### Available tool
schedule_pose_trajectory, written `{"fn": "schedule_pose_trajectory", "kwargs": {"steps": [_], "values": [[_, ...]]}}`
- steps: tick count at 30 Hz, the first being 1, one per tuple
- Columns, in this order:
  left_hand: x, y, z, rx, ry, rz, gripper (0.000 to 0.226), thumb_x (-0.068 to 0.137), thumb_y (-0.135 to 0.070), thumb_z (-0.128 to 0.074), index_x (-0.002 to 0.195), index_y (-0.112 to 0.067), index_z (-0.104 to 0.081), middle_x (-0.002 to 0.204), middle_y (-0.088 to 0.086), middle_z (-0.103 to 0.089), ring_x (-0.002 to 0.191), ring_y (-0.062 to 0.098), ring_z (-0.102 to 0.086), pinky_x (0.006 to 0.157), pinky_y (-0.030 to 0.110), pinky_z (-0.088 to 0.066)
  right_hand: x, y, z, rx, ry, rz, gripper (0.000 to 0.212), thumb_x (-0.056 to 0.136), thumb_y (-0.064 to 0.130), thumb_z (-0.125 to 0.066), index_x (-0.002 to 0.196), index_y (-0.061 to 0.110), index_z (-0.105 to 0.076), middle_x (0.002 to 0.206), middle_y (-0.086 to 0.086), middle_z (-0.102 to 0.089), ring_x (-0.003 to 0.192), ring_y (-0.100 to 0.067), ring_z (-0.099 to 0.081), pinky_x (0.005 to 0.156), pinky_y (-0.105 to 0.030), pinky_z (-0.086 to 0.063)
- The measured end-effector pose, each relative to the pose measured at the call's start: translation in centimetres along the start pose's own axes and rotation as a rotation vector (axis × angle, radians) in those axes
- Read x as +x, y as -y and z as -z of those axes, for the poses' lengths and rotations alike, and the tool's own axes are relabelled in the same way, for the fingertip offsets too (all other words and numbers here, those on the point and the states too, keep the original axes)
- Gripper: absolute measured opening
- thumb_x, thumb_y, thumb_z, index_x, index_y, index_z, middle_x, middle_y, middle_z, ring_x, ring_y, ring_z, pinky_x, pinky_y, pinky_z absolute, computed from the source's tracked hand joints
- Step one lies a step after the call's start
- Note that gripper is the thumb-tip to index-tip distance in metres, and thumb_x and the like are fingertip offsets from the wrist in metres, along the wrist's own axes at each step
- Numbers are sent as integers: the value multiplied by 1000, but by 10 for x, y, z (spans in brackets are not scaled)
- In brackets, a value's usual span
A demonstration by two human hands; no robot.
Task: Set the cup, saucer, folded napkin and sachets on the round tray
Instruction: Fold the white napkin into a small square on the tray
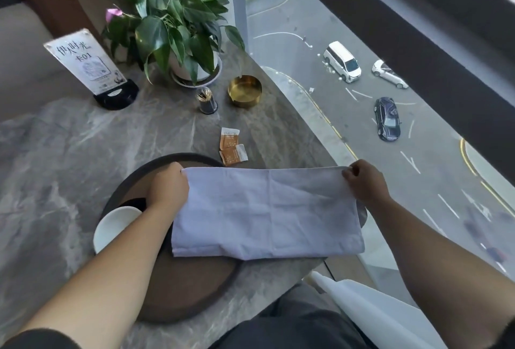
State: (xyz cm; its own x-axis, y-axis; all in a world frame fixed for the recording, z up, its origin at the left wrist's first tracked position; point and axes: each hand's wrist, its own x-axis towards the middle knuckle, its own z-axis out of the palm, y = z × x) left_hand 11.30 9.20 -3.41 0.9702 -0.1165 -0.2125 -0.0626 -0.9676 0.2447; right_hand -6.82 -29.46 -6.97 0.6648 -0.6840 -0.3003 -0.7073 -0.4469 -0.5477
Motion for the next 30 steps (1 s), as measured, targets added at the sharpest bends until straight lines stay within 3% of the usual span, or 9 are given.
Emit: {"fn": "schedule_pose_trajectory", "kwargs": {"steps": [7,10,12,14,17,21,25,28,30], "values": [[9,-4,-12,51,15,-11,14,95,-9,-36,86,-7,-46,82,14,-59,71,31,-50,55,37,-38,3,0,-8,-80,-11,-15,14,85,29,-56,78,17,-54,73,-1,-58,72,-27,-52,58,-32,-36],[6,-6,-12,50,29,7,13,95,-9,-38,97,-6,-50,101,18,-60,88,37,-53,71,45,-46,6,-1,-11,-135,-33,-26,19,85,31,-55,85,13,-62,89,-10,-63,78,-31,-56,61,-32,-40],[-1,-12,-14,71,-18,-21,28,93,-11,-45,119,-5,-50,127,20,-51,111,40,-47,90,49,-41,7,-1,-12,-193,-33,-41,35,86,35,-54,108,10,-66,109,-16,-61,98,-36,-58,77,-38,-48],[-18,-21,-19,84,-69,-153,46,90,-17,-53,134,-8,-44,145,17,-39,128,38,-37,100,51,-33,7,-3,-13,-213,27,-59,42,86,40,-53,115,13,-65,115,-15,-62,106,-37,-56,86,-42,-48],[-54,-30,-40,125,-8,-384,64,91,-32,-54,147,-14,-29,159,9,-16,145,30,-14,114,50,-16,7,-5,-10,-82,99,-41,31,84,35,-60,103,12,-68,100,-9,-69,95,-32,-62,74,-34,-45],[-77,-25,-74,267,162,-367,71,95,-55,-22,150,-22,9,152,-2,27,138,17,30,114,45,15,1,-1,-2,97,10,-14,8,82,27,-62,81,20,-65,77,1,-66,80,-26,-63,67,-32,-44],[-81,-19,-87,324,191,-331,70,92,-59,-8,143,-22,21,155,3,22,137,19,32,115,48,15,-8,-2,6,200,35,4,11,86,29,-61,86,19,-59,77,-2,-63,73,-24,-58,67,-39,-47],[-84,-17,-89,331,174,-312,73,88,-61,-1,144,-19,18,154,4,23,138,21,31,115,48,16,-17,-12,12,297,251,-121,26,88,26,-66,109,13,-57,89,-11,-69,76,-26,-66,67,-39,-53],[-84,-18,-88,314,172,-306,75,89,-61,-4,147,-16,13,154,5,22,139,21,29,115,48,16,-23,-17,20,337,392,-202,28,88,22,-68,112,13,-55,85,-15,-69,68,-28,-69,62,-40,-56]]}}
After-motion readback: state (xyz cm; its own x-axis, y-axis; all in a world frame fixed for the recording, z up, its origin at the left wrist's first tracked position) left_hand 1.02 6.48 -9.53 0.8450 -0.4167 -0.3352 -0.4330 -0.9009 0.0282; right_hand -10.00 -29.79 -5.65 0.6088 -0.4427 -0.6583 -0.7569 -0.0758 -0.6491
